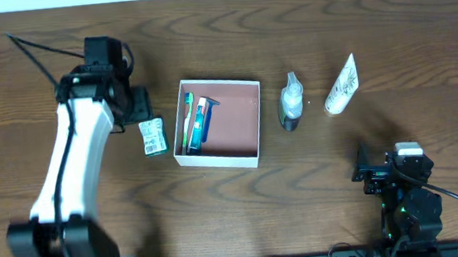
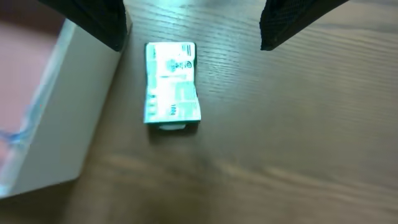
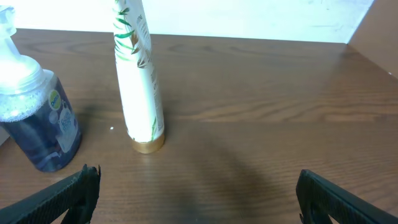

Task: Pack container
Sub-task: 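Place the blue razor into the box and release it, then grasp the green-white soap bar with the left gripper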

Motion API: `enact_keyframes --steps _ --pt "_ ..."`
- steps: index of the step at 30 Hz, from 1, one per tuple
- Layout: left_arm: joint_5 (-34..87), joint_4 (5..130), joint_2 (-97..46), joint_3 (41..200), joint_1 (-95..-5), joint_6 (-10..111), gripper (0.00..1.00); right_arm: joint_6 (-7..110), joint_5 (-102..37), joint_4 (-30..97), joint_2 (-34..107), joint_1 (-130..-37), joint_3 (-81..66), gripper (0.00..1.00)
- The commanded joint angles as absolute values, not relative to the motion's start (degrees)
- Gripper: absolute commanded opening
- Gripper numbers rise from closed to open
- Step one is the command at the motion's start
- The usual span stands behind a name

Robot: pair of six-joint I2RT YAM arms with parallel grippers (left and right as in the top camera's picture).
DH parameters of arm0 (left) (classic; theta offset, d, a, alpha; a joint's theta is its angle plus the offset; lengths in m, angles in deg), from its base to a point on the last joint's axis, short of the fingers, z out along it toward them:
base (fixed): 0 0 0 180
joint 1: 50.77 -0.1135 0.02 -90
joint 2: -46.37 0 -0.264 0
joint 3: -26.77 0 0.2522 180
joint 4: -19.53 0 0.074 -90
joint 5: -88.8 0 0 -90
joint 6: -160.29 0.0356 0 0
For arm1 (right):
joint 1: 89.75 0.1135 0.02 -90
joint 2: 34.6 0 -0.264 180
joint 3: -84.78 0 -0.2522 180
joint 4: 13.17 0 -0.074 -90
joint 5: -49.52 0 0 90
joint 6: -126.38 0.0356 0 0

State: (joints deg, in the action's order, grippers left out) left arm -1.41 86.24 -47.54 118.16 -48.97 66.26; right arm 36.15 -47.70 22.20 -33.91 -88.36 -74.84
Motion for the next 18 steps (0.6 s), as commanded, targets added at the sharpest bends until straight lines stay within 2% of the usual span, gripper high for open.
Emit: enact_keyframes --steps 1,12,18 --pt "2.9 86.2 -52.1 117.8 -50.0 69.2 0.69 37.2 -47.5 22.2 -34.2 -88.7 -75.0 0.99" --pt "3.2 84.6 -61.5 117.5 -50.1 70.5 0.72 37.2 -47.5 22.2 -34.2 -88.7 -75.0 0.99" --pt "7.4 84.4 -65.0 116.9 -50.0 70.5 0.73 37.2 -47.5 22.2 -34.2 -88.7 -75.0 0.99"
